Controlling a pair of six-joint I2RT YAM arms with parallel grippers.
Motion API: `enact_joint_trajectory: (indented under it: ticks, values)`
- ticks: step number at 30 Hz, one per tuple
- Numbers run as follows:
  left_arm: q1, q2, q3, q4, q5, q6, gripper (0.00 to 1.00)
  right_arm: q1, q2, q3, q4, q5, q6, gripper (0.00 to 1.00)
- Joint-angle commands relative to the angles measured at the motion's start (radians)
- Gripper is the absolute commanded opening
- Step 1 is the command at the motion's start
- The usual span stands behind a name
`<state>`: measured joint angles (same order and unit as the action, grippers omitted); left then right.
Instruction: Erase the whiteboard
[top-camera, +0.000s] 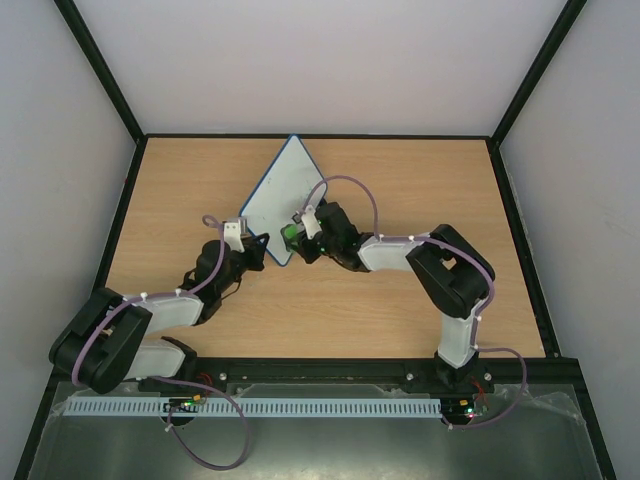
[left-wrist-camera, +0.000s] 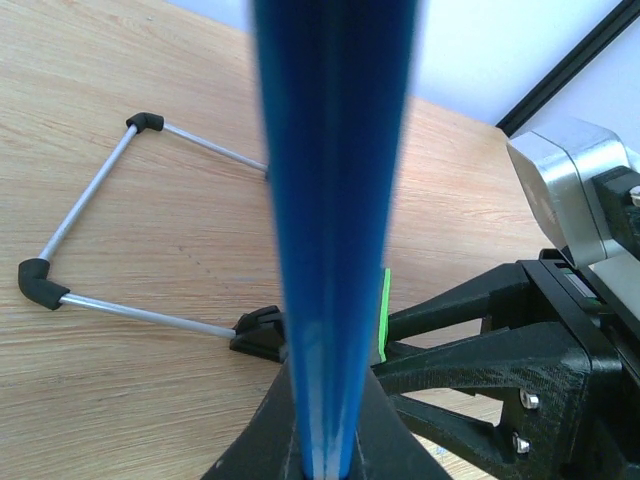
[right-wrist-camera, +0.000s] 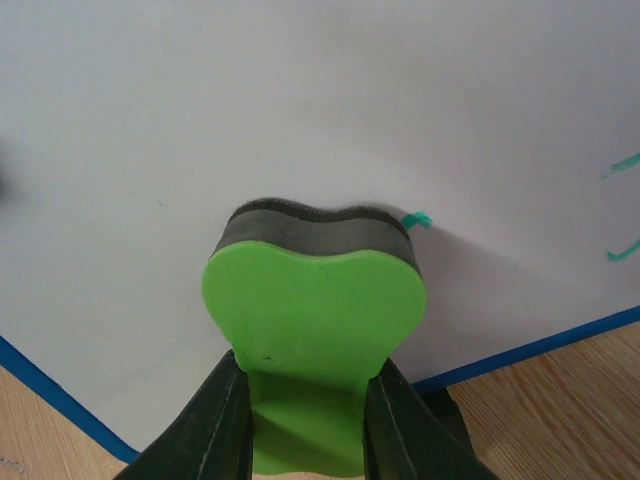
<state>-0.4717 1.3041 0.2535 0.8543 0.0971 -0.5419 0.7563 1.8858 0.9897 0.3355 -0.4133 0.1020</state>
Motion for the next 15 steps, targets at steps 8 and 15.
enact_joint_trajectory:
  ticks: [8, 15]
  values:
    - [-0.013, 0.001, -0.005, -0.049, 0.098, -0.06, 0.03, -0.044, 0.053, 0.178, 0.024, -0.033, 0.119, 0.02]
    - [-0.013, -0.014, -0.002, -0.064, 0.104, -0.06, 0.03, -0.084, 0.143, 0.2, 0.012, -0.041, 0.181, 0.02]
